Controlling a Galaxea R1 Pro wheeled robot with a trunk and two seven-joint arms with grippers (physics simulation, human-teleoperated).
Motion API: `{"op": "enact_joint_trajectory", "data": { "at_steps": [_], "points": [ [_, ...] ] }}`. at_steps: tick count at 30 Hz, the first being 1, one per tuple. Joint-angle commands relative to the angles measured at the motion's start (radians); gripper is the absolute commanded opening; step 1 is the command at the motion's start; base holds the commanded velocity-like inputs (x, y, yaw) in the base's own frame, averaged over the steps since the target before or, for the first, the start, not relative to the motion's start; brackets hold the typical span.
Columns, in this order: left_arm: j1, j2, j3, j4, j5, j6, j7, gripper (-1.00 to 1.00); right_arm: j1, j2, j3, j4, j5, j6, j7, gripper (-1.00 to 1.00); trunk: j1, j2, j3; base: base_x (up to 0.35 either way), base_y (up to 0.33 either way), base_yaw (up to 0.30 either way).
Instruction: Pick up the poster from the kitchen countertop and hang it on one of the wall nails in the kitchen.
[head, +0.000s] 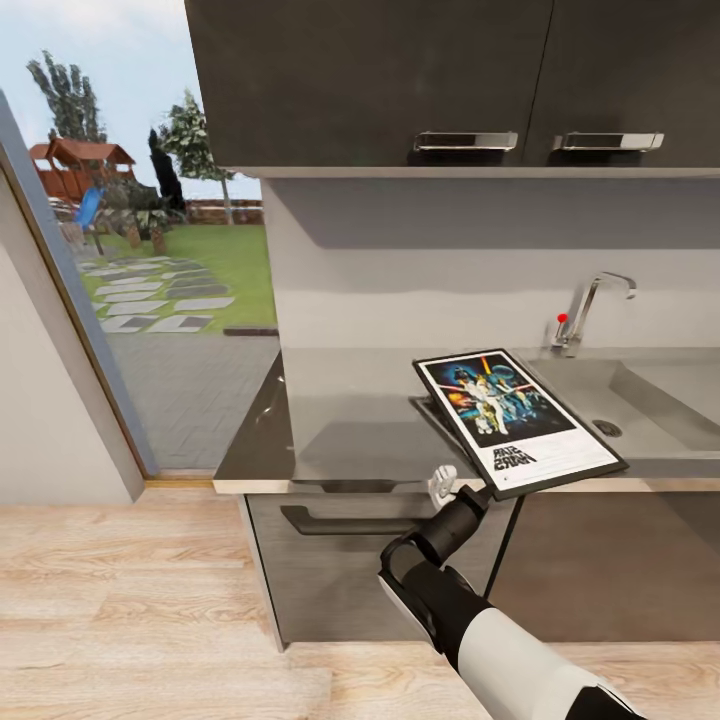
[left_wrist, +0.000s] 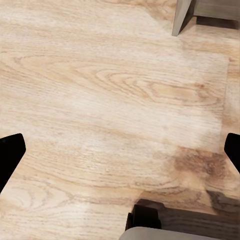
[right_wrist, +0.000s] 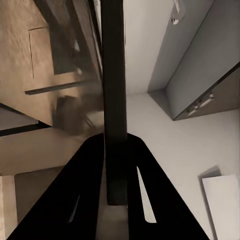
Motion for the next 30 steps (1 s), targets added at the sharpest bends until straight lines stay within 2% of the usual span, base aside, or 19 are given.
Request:
{"op": "enact_joint_trajectory", "data": {
  "at_steps": [1,9,30],
  "points": [
    [0.0,0.0,0.001,-0.001,0.002,-0.001,-0.001,1.0,-0.001,0.0,0.002,0.0,-0.014,0.003,-0.005,-1.0,0.0,0.0,-0.001,0.0,0.0,0.0],
    [0.0,0.0,0.001,-0.001,0.002,-0.001,-0.001,1.0,-0.001,0.0,0.001,-0.064,-0.012,0.003,-0.007,-1.0,0.0,0.0,-0.001,0.0,0.0,0.0],
    [0.0,0.0,0.001,0.0,0.002,-0.003,-0.001,1.0,-0.001,0.0,0.001,-0.078,-0.012,0.003,-0.013,-1.0,0.0,0.0,-0.001,-0.021,0.0,0.0]
  ]
}}
